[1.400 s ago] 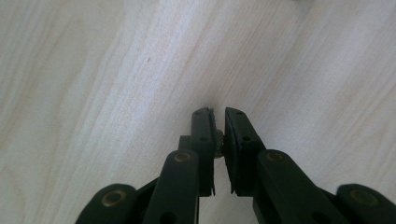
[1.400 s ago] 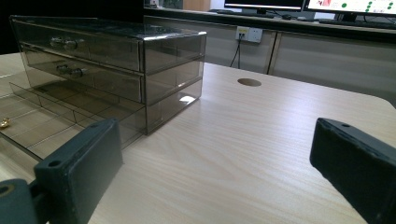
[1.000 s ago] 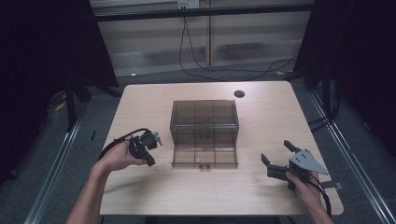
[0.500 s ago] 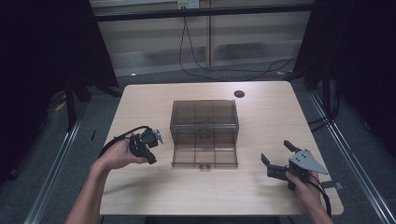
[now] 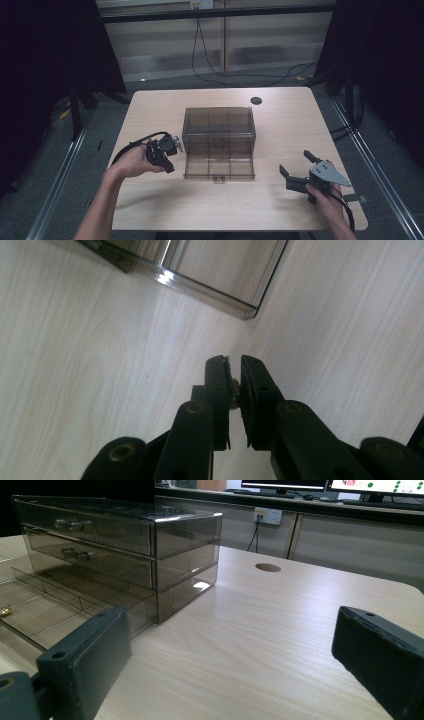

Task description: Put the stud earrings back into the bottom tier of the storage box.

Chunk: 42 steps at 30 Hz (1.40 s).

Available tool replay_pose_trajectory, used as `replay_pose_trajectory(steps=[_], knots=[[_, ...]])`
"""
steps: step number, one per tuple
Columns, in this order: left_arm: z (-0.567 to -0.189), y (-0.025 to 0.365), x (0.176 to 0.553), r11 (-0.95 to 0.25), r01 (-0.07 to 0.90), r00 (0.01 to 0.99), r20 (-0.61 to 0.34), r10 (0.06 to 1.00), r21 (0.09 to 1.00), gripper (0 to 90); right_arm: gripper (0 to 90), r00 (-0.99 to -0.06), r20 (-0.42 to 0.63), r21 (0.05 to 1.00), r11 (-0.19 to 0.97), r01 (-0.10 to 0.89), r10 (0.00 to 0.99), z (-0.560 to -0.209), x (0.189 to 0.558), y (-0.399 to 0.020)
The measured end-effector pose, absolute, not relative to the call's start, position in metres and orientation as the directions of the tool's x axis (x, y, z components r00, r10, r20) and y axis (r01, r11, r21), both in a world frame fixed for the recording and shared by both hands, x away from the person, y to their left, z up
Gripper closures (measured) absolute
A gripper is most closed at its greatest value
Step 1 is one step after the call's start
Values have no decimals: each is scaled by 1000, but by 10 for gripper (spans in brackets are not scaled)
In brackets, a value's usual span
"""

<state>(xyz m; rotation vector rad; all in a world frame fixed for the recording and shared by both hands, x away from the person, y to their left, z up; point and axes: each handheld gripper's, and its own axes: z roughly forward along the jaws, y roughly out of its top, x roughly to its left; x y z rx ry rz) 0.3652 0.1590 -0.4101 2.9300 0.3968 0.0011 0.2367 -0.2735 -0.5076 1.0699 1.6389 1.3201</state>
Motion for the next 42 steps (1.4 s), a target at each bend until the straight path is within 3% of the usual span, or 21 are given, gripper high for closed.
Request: replay_pose_trajectory(steps=[23,42], knots=[[-387,96,369,-971,163,986,7,167,176,830,19,-362,-50,983,110,149,931,-507,237,-273],[-404,44,375,-979,130,991,-6,131,157,828,19,-360,-57,982,116,147,931,-507,236,-273]])
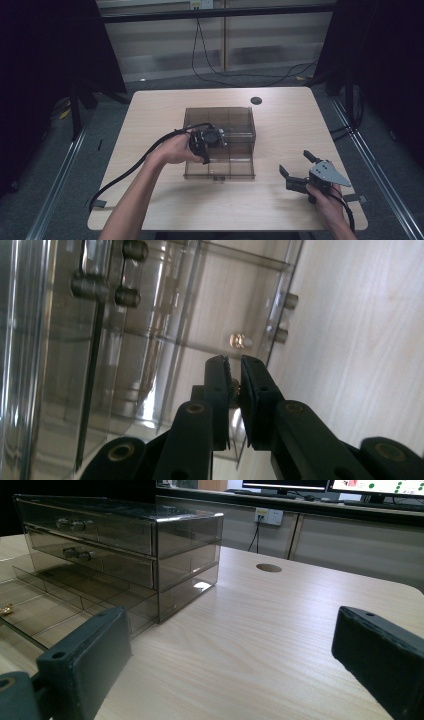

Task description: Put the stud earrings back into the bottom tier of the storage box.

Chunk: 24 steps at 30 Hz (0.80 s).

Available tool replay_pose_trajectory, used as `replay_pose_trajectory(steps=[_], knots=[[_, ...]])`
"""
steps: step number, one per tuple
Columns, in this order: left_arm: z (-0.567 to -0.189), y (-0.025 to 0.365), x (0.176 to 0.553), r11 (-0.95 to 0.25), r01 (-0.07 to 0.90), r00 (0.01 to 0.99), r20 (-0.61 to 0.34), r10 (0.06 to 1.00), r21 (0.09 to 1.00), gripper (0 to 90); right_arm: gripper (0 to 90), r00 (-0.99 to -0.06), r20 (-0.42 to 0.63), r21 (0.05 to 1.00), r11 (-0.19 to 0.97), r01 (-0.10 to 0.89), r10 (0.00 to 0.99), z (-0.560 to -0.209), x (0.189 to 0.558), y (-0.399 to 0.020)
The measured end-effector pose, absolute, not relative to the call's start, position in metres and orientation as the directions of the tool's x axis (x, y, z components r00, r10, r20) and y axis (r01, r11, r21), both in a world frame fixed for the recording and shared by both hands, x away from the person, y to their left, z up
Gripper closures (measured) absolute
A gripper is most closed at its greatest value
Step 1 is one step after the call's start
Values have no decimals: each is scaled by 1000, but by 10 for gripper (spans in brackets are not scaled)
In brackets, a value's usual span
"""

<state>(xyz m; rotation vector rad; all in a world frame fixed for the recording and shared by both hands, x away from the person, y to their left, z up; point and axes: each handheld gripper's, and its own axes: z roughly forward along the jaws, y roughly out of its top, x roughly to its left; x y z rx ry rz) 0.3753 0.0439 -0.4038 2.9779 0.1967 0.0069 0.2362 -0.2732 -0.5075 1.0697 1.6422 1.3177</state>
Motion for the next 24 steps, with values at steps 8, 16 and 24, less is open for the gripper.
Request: replay_pose_trajectory(steps=[8,16,24], knots=[[-422,24,377,-978,130,991,-38,125,165,828,19,-359,-58,982,118,146,931,-507,236,-273],[-441,17,382,-980,140,990,-38,136,139,822,19,-365,-53,983,113,142,929,-507,236,-274],[-446,15,382,-978,144,989,-38,140,150,805,19,-366,-56,983,116,144,929,-507,236,-274]])
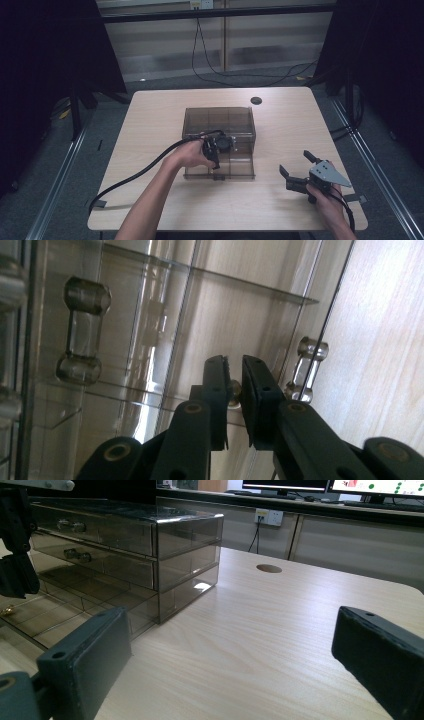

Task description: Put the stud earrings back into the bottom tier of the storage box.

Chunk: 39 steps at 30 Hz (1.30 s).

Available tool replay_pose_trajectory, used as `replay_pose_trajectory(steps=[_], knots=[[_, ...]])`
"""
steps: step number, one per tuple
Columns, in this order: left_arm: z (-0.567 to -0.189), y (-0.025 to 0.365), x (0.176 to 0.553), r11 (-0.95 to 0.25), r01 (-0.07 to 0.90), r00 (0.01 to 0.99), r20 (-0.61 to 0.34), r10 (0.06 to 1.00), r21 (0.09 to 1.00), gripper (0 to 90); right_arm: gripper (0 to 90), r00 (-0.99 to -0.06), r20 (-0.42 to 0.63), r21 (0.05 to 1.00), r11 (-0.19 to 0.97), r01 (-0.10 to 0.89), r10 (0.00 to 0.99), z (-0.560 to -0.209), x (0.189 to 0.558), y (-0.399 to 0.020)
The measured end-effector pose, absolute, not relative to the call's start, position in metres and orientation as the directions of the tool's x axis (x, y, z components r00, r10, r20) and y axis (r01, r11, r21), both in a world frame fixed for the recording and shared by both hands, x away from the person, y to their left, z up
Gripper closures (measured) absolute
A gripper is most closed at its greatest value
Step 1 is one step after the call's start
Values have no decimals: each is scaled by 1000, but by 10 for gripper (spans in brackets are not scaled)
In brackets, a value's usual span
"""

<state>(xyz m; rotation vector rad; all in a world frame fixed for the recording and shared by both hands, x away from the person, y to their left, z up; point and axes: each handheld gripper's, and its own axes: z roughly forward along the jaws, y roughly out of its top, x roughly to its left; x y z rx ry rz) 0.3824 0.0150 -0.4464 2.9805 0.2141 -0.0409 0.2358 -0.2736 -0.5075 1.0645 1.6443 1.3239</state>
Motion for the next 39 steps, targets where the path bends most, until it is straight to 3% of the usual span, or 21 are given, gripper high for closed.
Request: replay_pose_trajectory(steps=[6,10,14,18,19,22,26,28,39], knots=[[-445,17,380,-976,145,989,-23,144,160,761,19,-366,-56,983,116,143,929,-507,236,-274],[-434,24,380,-967,159,987,-25,158,200,666,19,-363,-50,984,109,144,930,-507,236,-273],[-425,38,378,-950,194,981,-16,196,243,641,19,-363,-51,984,109,141,930,-507,235,-273],[-417,55,376,-935,211,975,2,221,284,577,19,-363,-51,984,109,142,931,-507,235,-273],[-416,60,375,-929,224,971,10,237,297,522,19,-363,-50,984,109,143,931,-507,236,-273],[-413,77,371,-920,222,970,26,244,322,500,19,-361,-51,984,108,142,931,-507,235,-274],[-414,100,364,-893,264,949,64,307,364,396,19,-364,-49,983,108,145,930,-507,236,-274],[-416,113,362,-880,286,940,65,334,380,300,19,-361,-57,983,116,143,931,-507,236,-273],[-427,172,353,-707,405,857,30,515,581,114,19,-358,-54,983,113,147,932,-507,236,-273]])
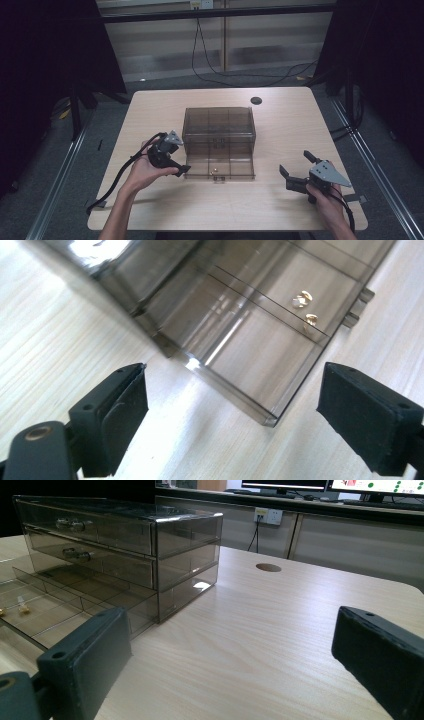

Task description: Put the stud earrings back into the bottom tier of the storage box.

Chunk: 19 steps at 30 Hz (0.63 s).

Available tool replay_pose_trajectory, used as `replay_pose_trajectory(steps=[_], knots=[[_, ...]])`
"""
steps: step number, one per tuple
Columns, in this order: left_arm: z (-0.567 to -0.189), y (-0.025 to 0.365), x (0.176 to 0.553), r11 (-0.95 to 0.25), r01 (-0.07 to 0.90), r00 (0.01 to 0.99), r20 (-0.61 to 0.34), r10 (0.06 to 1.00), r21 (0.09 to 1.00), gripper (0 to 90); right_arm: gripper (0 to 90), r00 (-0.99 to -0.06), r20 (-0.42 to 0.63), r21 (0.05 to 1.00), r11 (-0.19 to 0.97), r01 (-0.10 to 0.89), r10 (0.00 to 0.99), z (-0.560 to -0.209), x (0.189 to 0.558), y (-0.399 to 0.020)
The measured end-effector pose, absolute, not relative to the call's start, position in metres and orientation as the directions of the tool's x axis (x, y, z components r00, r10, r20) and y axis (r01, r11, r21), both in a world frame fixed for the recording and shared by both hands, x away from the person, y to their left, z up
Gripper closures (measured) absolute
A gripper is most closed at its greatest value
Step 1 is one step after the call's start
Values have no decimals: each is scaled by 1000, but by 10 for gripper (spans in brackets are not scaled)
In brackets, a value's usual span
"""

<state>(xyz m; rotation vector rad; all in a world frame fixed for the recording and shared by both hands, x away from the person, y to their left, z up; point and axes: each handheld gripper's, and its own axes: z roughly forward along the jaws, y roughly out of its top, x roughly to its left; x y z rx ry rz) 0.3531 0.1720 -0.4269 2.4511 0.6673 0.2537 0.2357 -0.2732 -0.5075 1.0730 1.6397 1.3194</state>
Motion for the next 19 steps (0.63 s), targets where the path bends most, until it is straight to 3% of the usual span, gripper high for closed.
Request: replay_pose_trajectory(steps=[8,16,19], knots=[[-436,214,339,-582,481,765,10,644,655,86,19,-354,-50,983,108,146,934,-507,235,-273],[-448,248,328,-457,521,724,-89,684,720,38,29,-345,-39,979,104,174,938,-507,237,-273],[-456,260,323,-441,536,690,-74,720,720,43,29,-343,-31,976,104,194,939,-507,238,-273]])
